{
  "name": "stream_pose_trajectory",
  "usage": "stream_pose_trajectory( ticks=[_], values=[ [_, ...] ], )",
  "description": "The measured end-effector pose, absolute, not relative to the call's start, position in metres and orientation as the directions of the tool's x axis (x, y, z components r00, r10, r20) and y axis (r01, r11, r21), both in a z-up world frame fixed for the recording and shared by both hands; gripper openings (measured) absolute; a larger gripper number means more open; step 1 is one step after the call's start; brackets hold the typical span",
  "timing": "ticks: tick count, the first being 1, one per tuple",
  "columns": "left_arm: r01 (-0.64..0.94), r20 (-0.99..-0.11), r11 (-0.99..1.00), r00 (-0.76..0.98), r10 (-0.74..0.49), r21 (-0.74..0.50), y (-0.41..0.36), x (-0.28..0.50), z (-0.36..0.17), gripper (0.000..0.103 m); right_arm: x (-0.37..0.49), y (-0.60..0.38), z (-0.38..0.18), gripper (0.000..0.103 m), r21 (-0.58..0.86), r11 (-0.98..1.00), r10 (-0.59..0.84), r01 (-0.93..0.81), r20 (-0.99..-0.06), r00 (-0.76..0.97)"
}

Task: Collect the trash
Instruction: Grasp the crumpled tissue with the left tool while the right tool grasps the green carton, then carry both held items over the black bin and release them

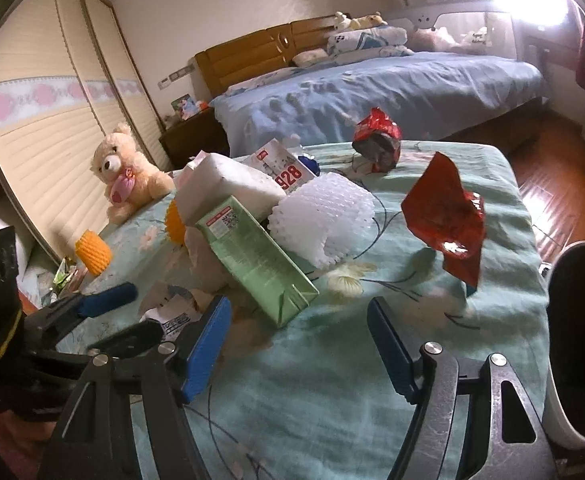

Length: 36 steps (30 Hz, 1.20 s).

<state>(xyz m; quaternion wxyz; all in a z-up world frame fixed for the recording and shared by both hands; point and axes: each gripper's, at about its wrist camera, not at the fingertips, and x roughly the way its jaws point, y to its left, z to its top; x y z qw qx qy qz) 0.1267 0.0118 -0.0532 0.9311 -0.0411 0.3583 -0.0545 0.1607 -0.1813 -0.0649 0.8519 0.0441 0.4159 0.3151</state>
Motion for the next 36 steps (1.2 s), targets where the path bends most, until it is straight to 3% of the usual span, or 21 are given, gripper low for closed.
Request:
stream_pose_trajectory(
  ticks=[4,8,9,10,12,13,15,36],
  values=[
    [0.094,-0.698,0.984,0.695,-0.172,-0.148,0.013,0.139,-0.063,0.037,0.17,-0.169,-0.07,0.072,0.331,0.783,0.58,-0.526,-0.692,0.429],
    [0.114,-0.696,0.983,0.695,-0.183,-0.145,0.014,0.141,-0.064,0.028,0.173,-0.156,-0.072,0.071,0.319,0.767,0.589,-0.557,-0.693,0.415],
    [0.115,-0.694,0.983,0.696,-0.184,-0.145,0.013,0.141,-0.064,0.027,0.173,-0.153,-0.072,0.064,0.315,0.762,0.592,-0.565,-0.693,0.412],
    [0.118,-0.693,0.982,0.696,-0.188,-0.147,0.014,0.139,-0.064,0.025,0.173,-0.15,-0.073,0.049,0.311,0.758,0.594,-0.574,-0.694,0.407],
    [0.119,-0.69,0.981,0.698,-0.191,-0.151,0.016,0.136,-0.063,0.024,0.171,-0.147,-0.073,0.037,0.307,0.758,0.59,-0.575,-0.7,0.403],
    [0.121,-0.686,0.981,0.701,-0.194,-0.154,0.017,0.133,-0.062,0.023,0.169,-0.148,-0.073,0.037,0.309,0.759,0.59,-0.573,-0.699,0.405],
    [0.126,-0.681,0.98,0.704,-0.2,-0.156,0.018,0.13,-0.06,0.009,0.163,-0.151,-0.072,0.036,0.309,0.765,0.588,-0.565,-0.693,0.417],
    [0.303,-0.648,0.94,0.687,-0.33,-0.158,-0.036,0.118,-0.043,0.008,0.104,-0.269,-0.052,0.035,0.333,0.89,0.457,-0.313,-0.651,0.606]
  ],
)
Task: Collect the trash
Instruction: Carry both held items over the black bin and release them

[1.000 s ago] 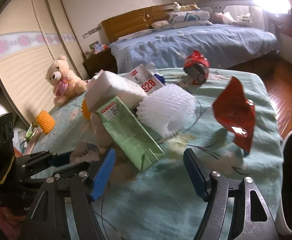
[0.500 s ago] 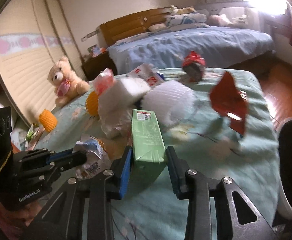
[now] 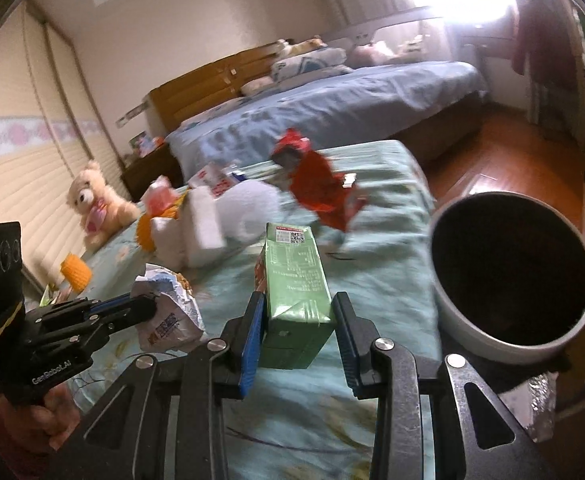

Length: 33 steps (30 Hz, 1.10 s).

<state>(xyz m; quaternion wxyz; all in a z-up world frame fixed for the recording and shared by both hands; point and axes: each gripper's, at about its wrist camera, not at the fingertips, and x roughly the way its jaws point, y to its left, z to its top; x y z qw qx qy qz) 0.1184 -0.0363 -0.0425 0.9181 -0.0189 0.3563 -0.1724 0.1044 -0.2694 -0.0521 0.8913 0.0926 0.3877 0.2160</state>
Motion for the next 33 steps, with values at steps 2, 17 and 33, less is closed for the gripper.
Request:
stream_pose_trajectory(
  ticks=[2,17,33],
  values=[
    [0.319,-0.647,0.935,0.683,-0.34,-0.155,-0.045,0.123,-0.041,0.008,0.102,-0.281,-0.052,0.035,0.333,0.896,0.443,-0.293,-0.65,0.617],
    [0.431,-0.647,0.893,0.646,-0.405,-0.128,-0.125,0.167,-0.042,0.008,0.095,-0.366,-0.049,0.035,0.315,0.94,0.315,-0.132,-0.652,0.689],
    [0.489,-0.657,0.866,0.621,-0.429,-0.103,-0.194,0.215,-0.052,0.008,0.115,-0.407,-0.058,0.035,0.293,0.956,0.229,-0.028,-0.682,0.694]
  ],
)
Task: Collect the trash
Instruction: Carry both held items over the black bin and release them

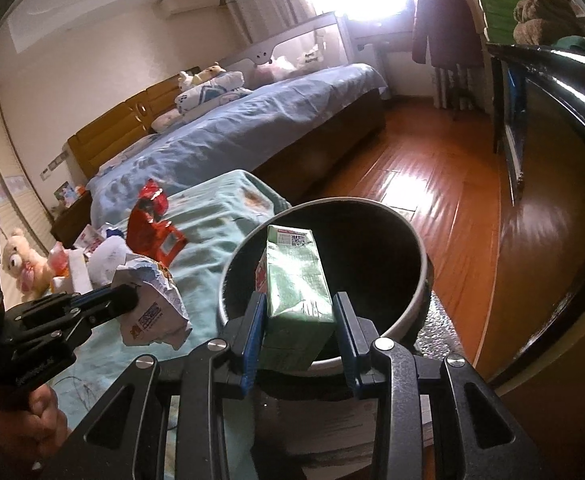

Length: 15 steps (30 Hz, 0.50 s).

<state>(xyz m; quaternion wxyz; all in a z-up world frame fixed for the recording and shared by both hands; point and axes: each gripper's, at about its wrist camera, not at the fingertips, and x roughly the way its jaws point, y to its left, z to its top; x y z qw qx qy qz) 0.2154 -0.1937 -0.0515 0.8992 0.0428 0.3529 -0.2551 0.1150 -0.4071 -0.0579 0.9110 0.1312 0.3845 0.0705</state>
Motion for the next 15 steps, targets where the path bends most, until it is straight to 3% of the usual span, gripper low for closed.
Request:
stream_pose_trajectory(
  ticks=[15],
  values=[
    [0.492,-0.68,0.863,0.596,-0.427,-0.11,-0.224,0.251,-0.063,0.008,0.138,-0.423,-0.067,0.035,0.274,0.962,0.197,0.004,-0.702,0.684]
  ],
)
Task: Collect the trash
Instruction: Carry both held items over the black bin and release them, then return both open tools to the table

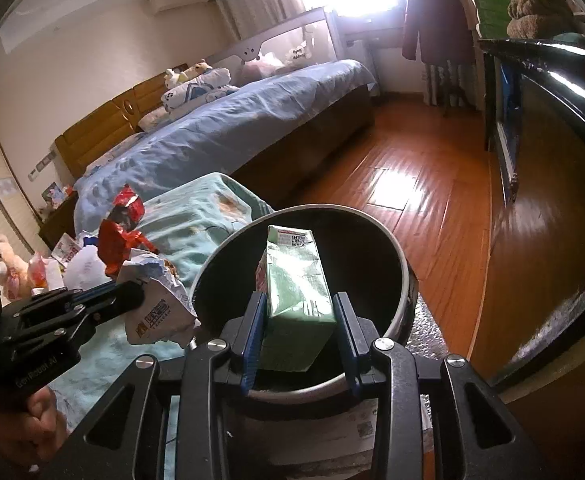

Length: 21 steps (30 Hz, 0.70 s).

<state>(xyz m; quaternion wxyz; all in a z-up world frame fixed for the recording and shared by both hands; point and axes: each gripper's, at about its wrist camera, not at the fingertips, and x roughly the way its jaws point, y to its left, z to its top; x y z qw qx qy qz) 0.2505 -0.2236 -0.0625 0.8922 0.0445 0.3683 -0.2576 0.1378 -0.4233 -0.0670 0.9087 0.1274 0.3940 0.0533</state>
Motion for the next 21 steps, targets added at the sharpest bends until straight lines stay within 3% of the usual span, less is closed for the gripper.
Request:
stream_pose_trajectory(
  ticks=[21],
  values=[
    [0.509,-0.71,0.853,0.559,-0.429,-0.115,-0.249,0.274,-0.076,0.008,0.162,-0.434,-0.075,0.035,0.275,0.961,0.19,0.025,-0.725,0.662]
  ],
)
